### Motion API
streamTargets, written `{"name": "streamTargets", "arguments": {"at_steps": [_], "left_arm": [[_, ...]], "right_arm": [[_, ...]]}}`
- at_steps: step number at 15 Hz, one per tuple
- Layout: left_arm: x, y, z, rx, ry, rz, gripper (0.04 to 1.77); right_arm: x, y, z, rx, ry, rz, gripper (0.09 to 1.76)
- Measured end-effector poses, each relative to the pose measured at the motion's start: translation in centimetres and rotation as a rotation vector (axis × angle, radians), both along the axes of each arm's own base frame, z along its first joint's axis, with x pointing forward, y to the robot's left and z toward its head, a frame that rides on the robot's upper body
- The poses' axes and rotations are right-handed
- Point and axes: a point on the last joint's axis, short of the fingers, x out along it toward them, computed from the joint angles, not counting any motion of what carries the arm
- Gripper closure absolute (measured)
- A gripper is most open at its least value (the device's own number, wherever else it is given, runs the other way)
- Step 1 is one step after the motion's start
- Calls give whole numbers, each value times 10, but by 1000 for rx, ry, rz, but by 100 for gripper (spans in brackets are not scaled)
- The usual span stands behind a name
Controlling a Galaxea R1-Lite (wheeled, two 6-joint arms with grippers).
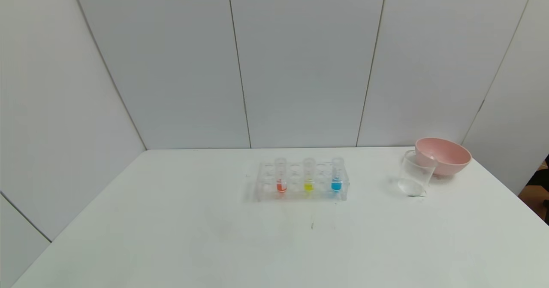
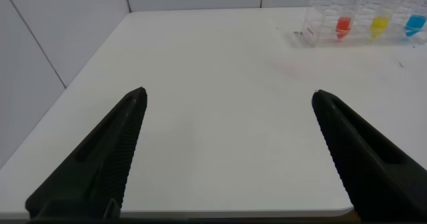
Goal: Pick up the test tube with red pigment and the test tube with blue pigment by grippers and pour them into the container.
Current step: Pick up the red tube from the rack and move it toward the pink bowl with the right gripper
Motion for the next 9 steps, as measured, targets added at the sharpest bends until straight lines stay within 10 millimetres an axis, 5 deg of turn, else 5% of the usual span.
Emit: {"name": "streamTargets", "arguments": {"at_steps": [9], "left_arm": [[0,0,0,0,0,0,5]], "right_arm": [[0,0,0,1,-1,-2,14]]}}
